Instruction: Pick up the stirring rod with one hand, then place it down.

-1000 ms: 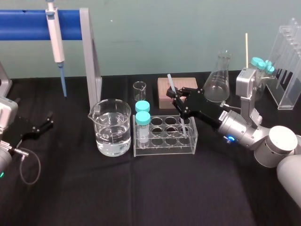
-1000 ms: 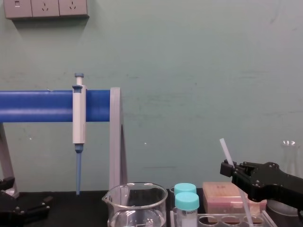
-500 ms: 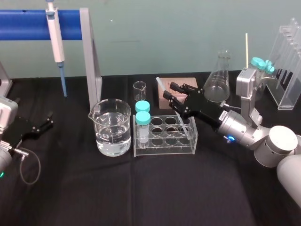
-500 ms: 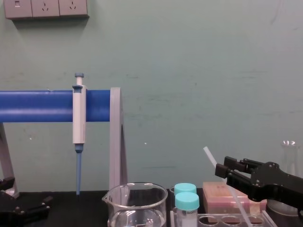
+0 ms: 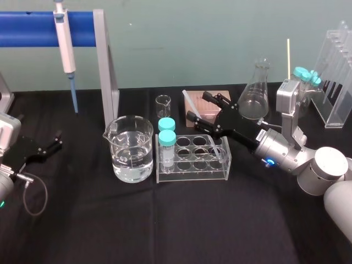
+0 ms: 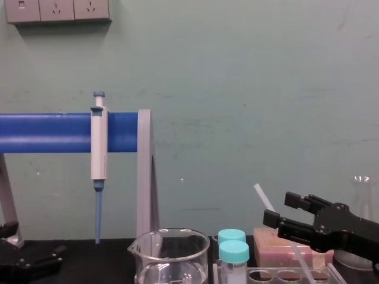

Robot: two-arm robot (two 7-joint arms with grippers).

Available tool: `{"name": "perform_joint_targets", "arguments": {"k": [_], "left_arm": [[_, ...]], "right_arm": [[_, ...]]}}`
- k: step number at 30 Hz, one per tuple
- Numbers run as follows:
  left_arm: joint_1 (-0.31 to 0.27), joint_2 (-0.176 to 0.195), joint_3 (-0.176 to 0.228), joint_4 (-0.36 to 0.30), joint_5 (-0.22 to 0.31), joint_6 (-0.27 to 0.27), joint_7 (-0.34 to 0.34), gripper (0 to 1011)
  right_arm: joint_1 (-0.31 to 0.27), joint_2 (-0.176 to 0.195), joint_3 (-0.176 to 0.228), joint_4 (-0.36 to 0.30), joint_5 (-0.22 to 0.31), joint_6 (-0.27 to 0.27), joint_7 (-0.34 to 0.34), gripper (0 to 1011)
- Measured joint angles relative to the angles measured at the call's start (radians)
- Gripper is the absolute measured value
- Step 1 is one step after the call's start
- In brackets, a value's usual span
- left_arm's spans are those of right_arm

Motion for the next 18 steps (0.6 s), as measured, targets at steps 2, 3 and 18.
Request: {"name": "perform_joint_targets", "arguments": {"k": [2,3,18], "left_arm": [[0.0,0.0,0.0,0.0,0.0,0.0,0.0,1000],[0.0,0.0,0.0,0.0,0.0,0.0,0.0,1000],[0.0,0.0,0.0,0.0,0.0,0.0,0.0,1000]], "right_arm": [[0.0,0.0,0.0,0.0,0.0,0.0,0.0,866],[0.0,0.0,0.0,0.0,0.0,0.0,0.0,908],[-0.102,0.028,0.041,-0.218,-0.039,-0.002,-0.156,1003]]}}
